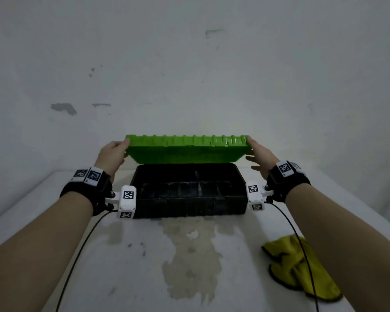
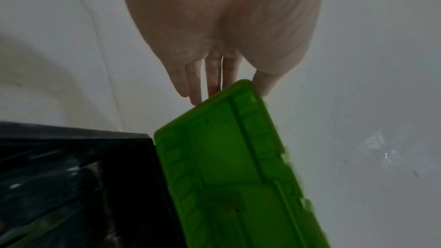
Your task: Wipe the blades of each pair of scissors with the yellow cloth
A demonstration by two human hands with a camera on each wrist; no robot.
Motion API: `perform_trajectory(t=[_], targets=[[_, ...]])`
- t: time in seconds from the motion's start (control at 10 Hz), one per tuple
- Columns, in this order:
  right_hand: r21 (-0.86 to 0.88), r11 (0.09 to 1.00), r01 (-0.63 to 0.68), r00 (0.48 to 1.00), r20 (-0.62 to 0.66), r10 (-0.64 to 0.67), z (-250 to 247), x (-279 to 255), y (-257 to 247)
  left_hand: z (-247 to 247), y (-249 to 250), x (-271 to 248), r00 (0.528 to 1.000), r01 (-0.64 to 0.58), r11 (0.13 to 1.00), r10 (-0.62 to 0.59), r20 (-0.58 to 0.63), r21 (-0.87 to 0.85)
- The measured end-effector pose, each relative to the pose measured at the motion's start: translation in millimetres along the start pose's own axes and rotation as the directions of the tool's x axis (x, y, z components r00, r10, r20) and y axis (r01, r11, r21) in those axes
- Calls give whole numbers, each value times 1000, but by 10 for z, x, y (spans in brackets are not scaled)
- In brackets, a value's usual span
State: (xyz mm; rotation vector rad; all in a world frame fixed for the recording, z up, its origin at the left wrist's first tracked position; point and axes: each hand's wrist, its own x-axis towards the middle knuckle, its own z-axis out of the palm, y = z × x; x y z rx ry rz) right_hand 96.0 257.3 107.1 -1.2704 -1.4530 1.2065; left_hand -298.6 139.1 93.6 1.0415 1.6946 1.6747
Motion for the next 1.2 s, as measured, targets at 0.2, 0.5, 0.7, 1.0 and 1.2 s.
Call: perform_trajectory(t=[0.2,0.5,0.7,1.0,1.2], targets=[[-288,937,199,980,42,-195,-95,-335,495,-207,-378,-460,994,-110,962,102,46,250],[-496,832,247,966,194,-171,-136,-542,909,-283,-752,-756,988,-128,906,80,135,404],[-473,848,237,970,168,-177,-92,-515,989,-240,-883,-786,992,-124,900,101,76,418],[-569,800,190,982,114,-153,-98,-751,889,-458,-806,-1271,992,-27,921,-23,123,388],[-640,731,238,968,93,-234,-265,-1189,713,-984,-725,-2428,992,-89,938,54,114,336]])
